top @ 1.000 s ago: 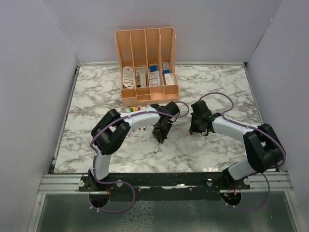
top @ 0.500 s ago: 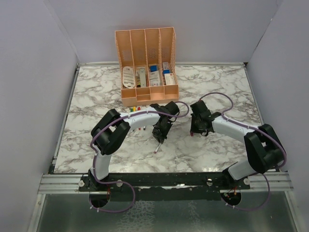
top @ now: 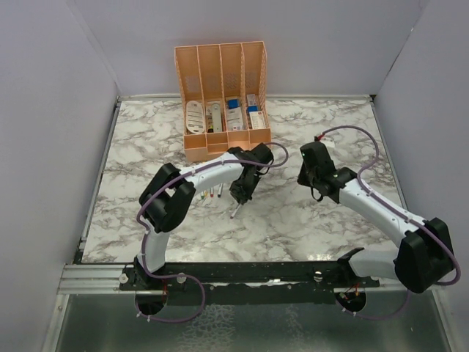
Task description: Insert the pens into the pen caps
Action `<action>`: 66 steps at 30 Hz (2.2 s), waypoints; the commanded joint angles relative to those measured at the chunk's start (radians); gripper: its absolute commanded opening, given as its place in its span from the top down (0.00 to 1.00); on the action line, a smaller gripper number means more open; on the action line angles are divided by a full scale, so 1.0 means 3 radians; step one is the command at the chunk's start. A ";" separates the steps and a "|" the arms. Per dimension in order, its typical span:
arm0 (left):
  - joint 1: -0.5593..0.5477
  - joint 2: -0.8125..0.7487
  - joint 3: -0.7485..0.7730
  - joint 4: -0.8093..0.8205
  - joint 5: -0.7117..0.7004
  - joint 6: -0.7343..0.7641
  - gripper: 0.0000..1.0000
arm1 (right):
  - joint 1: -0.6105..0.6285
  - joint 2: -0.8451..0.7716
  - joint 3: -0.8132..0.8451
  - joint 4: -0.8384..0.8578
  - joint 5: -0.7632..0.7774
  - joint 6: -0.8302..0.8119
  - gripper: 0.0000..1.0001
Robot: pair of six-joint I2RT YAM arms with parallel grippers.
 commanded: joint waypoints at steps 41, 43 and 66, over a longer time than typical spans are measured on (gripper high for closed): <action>-0.0001 -0.2042 -0.2291 0.4751 0.1388 -0.0248 1.00 | -0.0515 -0.1448 -0.0846 0.2664 -0.2002 -0.0671 0.99; -0.0005 -0.2056 -0.2328 0.4844 0.1421 -0.0264 1.00 | -0.0515 -0.1465 -0.0892 0.2755 -0.2110 -0.0601 0.99; -0.0010 -0.1797 -0.2149 0.5090 0.1799 -0.0556 1.00 | -0.0516 -0.1490 -0.1114 0.3557 -0.2798 -0.0584 0.99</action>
